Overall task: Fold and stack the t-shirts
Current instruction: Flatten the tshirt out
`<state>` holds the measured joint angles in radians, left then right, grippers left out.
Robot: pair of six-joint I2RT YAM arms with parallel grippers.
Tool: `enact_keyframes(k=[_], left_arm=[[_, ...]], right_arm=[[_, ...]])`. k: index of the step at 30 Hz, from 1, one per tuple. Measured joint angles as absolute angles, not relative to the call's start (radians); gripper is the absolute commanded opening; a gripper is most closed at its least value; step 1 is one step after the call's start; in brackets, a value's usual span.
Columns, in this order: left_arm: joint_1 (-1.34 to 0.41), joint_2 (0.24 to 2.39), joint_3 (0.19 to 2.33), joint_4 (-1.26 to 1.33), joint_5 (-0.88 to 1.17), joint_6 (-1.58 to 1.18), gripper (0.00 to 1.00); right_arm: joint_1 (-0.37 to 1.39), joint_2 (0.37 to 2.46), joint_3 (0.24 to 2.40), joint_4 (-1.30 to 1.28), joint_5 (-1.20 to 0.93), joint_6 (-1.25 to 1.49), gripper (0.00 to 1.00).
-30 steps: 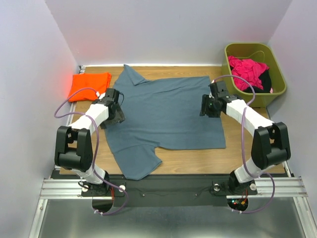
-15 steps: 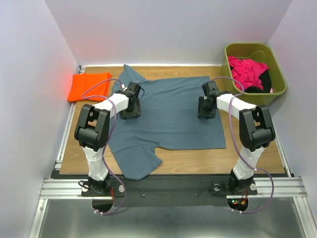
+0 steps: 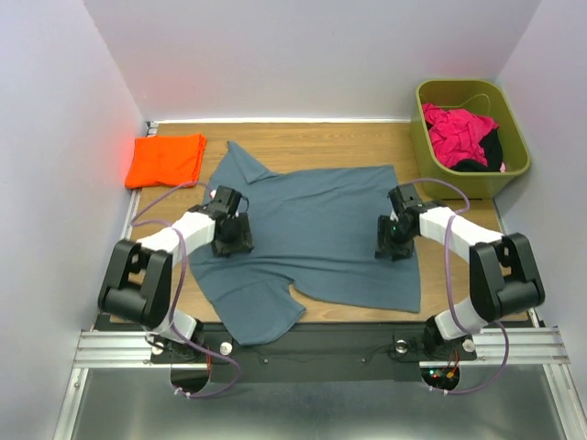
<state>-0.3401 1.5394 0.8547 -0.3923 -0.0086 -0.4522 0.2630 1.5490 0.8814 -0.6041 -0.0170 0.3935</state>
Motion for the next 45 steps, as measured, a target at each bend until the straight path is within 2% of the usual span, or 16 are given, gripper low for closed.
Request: enact_keyframes(k=[5, 10, 14, 18, 24, 28, 45], left_arm=[[-0.34, 1.361, 0.73, -0.493, 0.075, -0.506, 0.77], [-0.322, 1.297, 0.843, -0.542, 0.065, -0.567, 0.82], [-0.275, 1.357, 1.021, -0.439, 0.032, -0.621, 0.86], [-0.236, 1.516, 1.182, -0.317, -0.005, -0.679, 0.86], [-0.204, 1.821, 1.364, -0.268, -0.036, -0.736, 0.86], [-0.2, 1.931, 1.413, -0.282, -0.05, -0.766, 0.86], [-0.202, 2.056, 1.537, -0.313, -0.061, -0.792, 0.84]], right_arm=[[0.263, 1.416, 0.825, -0.743, -0.115, 0.408, 0.58], [0.263, 1.367, 0.94, -0.788, -0.144, 0.394, 0.62], [0.263, 1.348, 1.021, -0.753, -0.138, 0.38, 0.77], [0.263, 1.334, 1.027, -0.733, -0.138, 0.368, 0.9], [0.263, 1.322, 1.027, -0.731, -0.136, 0.349, 0.92], [0.263, 1.308, 1.027, -0.728, -0.13, 0.336, 0.92], [0.263, 1.306, 1.026, -0.725, -0.106, 0.324, 0.92]])
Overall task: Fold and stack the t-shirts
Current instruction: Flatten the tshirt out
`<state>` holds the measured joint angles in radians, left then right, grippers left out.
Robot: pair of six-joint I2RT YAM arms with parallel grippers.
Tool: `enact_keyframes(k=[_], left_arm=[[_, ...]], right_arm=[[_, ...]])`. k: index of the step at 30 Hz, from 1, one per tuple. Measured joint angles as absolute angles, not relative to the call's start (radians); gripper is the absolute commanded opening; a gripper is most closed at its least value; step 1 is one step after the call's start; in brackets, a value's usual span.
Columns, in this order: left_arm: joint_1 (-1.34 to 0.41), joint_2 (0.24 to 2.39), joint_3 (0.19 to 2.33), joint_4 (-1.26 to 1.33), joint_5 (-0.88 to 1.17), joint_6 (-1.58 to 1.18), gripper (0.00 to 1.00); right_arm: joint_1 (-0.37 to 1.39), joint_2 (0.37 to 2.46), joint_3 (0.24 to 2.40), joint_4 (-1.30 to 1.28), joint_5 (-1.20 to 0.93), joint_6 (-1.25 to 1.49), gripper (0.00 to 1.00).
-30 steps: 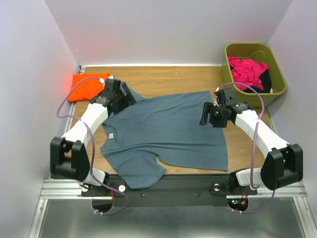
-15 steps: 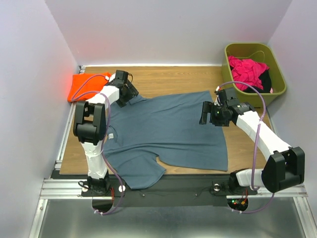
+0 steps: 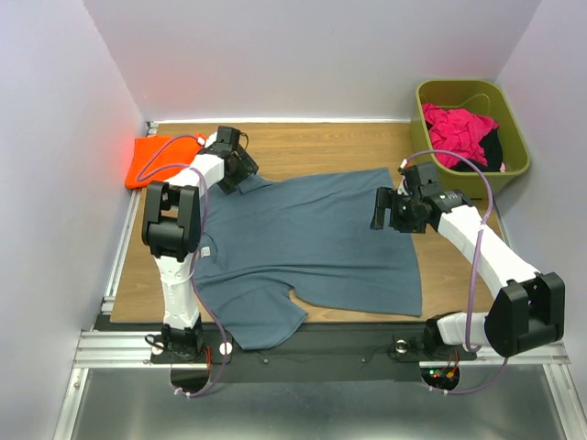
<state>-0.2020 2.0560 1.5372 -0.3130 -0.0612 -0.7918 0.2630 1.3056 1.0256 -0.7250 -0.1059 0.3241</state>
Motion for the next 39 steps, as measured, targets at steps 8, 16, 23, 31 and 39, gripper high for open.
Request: enact_keyframes(k=[8, 16, 23, 31, 39], left_arm=[[-0.21, 2.095, 1.565, -0.319, -0.057, -0.787, 0.69], [-0.224, 2.12, 1.617, -0.334, -0.055, -0.775, 0.63], [-0.23, 2.172, 1.705, -0.332, -0.03, -0.768, 0.61], [-0.24, 2.215, 1.74, -0.347, -0.041, -0.763, 0.53], [-0.25, 2.203, 1.73, -0.367, -0.094, -0.733, 0.52]], right_arm=[[0.263, 1.292, 1.016, -0.725, -0.096, 0.324, 0.92], [0.263, 1.289, 1.015, -0.725, -0.084, 0.324, 0.92], [0.263, 1.289, 1.014, -0.725, -0.078, 0.324, 0.92], [0.263, 1.274, 1.003, -0.723, -0.066, 0.324, 0.92], [0.263, 1.272, 0.998, -0.724, -0.064, 0.324, 0.92]])
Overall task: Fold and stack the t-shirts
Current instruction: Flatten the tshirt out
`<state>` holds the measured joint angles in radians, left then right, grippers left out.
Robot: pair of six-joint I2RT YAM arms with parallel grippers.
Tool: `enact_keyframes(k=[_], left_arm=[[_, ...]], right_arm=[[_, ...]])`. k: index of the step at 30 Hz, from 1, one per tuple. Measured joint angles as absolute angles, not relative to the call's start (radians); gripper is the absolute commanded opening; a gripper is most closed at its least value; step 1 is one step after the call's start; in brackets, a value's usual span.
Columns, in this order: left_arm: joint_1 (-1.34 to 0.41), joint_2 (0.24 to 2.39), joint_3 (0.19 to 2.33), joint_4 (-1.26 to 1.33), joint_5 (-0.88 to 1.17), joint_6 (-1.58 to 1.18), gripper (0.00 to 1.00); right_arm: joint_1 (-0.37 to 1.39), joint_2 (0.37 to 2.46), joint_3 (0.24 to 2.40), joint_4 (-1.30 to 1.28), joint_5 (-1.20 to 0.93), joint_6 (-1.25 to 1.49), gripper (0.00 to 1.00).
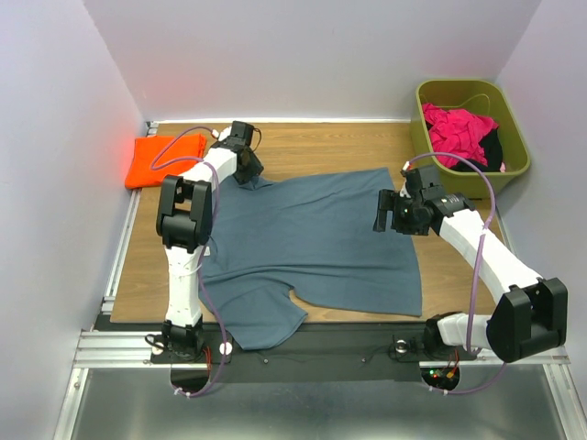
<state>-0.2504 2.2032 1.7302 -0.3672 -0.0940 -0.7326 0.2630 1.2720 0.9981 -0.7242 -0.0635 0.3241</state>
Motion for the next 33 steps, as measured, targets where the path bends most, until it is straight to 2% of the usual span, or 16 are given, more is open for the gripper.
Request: enact_keyframes(k=[17, 24, 30, 33], left_arm=[[-0.253, 2.16, 1.662, -0.397, -0.17, -0.692, 0.51], [-0.253, 2.144, 1.643, -0.402, -0.185, -0.682, 0.37], [-0.257, 2.144, 1.643, -0.402, -0.189, -0.677, 0.37], [-0.259, 2.143, 1.643, -0.402, -0.192, -0.677, 0.44]], right_arm=[[0.263, 1.272, 0.998, -0.724, -0.063, 0.324, 0.92], [0.263, 1.272, 0.998, -0.724, -0.063, 0.324, 0.92], [0.263, 1.272, 0.998, -0.724, -0.06, 0.324, 0.92], [0.263, 1.272, 0.998, -0.724, -0.06, 0.324, 0.92]])
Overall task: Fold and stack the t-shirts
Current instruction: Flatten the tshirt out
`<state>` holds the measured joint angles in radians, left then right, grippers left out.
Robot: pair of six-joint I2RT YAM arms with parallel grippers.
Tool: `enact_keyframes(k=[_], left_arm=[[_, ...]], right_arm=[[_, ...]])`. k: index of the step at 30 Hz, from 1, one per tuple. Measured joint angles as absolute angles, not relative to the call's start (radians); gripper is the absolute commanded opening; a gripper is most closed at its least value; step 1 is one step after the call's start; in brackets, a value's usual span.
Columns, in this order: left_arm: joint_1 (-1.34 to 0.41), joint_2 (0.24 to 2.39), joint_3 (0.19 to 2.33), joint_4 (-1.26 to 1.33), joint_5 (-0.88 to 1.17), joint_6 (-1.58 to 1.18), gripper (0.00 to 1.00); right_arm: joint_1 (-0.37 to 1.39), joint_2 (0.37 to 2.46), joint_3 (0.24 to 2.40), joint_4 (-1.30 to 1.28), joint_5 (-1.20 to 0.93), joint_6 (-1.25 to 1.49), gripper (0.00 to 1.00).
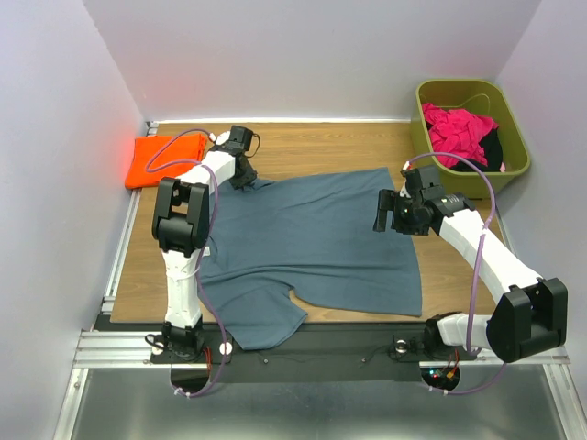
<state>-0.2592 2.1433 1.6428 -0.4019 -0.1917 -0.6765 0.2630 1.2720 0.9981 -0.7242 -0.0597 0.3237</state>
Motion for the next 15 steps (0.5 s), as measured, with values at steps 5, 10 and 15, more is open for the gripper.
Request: enact_keyframes(k=[5, 10, 15], left_arm=[[-0.262, 2.122, 1.621, -0.4, -0.195, -0.677, 0.47], [-0.262, 2.077, 1.572, -0.397, -0.196, -0.677, 0.46], [-0.262, 2.057, 1.531, -0.369, -0.196, -0.678, 0.42]], right_arm=[[0.263, 1.272, 0.998, -0.724, -0.06, 0.324, 0.92], [0.263, 1.272, 0.998, -0.724, -0.06, 0.323, 0.92], [0.263, 1.272, 0.998, -0.724, -0.06, 0.321, 0.92]])
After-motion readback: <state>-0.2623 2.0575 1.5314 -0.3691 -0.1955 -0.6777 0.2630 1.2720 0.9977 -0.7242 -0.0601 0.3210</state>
